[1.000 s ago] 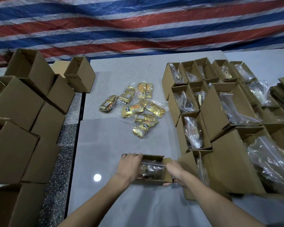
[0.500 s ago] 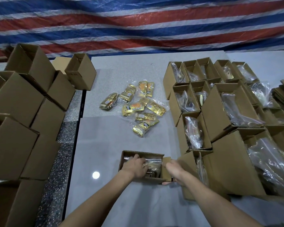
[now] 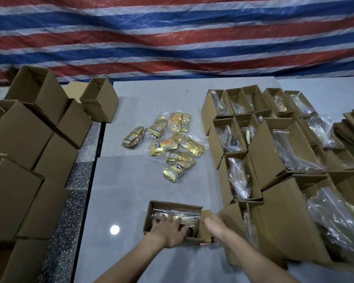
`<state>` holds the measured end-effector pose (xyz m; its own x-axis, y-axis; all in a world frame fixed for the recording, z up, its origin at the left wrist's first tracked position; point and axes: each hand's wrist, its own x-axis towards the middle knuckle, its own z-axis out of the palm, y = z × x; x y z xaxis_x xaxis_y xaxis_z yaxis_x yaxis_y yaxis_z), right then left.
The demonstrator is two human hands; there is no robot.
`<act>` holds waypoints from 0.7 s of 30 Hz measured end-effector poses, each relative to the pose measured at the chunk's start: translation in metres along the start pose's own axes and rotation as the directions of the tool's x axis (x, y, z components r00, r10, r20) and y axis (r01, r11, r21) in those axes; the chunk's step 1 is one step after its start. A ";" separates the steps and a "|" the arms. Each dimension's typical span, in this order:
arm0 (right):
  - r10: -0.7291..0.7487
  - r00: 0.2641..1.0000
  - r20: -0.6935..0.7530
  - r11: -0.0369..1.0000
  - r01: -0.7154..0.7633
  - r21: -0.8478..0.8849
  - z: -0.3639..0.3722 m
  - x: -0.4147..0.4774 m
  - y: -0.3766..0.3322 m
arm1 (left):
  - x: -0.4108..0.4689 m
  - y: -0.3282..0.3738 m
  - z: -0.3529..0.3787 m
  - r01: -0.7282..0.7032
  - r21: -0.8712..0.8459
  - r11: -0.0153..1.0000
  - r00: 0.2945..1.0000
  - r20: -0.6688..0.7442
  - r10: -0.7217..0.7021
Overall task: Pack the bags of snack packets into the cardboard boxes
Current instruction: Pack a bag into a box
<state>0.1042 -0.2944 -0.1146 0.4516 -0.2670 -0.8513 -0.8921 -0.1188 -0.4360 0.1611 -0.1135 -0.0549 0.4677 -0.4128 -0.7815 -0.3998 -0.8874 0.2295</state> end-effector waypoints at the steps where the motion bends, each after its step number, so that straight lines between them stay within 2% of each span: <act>1: -0.013 1.000 -0.001 1.000 0.013 0.002 0.000 0.002 0.001 | 0.002 -0.001 -0.001 -0.001 0.001 1.000 1.000 0.007 0.001; 7: -0.036 0.999 0.004 0.999 0.036 0.011 0.000 0.005 0.003 | 0.006 -0.002 -0.010 0.014 -0.022 1.000 0.999 0.053 -0.013; 10: -0.054 0.998 -0.018 0.999 0.054 -0.006 0.002 0.003 0.003 | 0.002 0.005 -0.010 0.017 0.089 0.996 0.997 -0.073 -0.011; 11: -0.073 0.997 -0.033 0.997 0.072 -0.010 0.001 0.001 0.001 | 0.001 0.008 -0.008 -0.004 0.077 0.997 0.993 -0.116 0.013; 15: -0.096 0.995 -0.041 0.995 0.095 -0.022 0.000 -0.009 -0.004 | -0.005 0.009 -0.002 -0.101 -0.145 0.984 0.988 -0.129 0.082; 19: -0.113 0.989 -0.096 0.993 0.111 -0.026 0.004 -0.023 -0.009 | -0.006 -0.002 -0.005 -0.079 -0.302 0.950 0.978 -0.207 0.015; 21: -0.124 0.985 -0.119 0.992 0.123 -0.019 0.006 -0.030 -0.009 | -0.010 -0.006 -0.004 -0.087 -0.303 0.949 0.964 -0.265 0.004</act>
<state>0.0994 -0.2799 -0.0870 0.5537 -0.3622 -0.7498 -0.8301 -0.1684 -0.5316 0.1619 -0.1049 -0.0463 0.6586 -0.4556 -0.5989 -0.1813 -0.8685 0.4614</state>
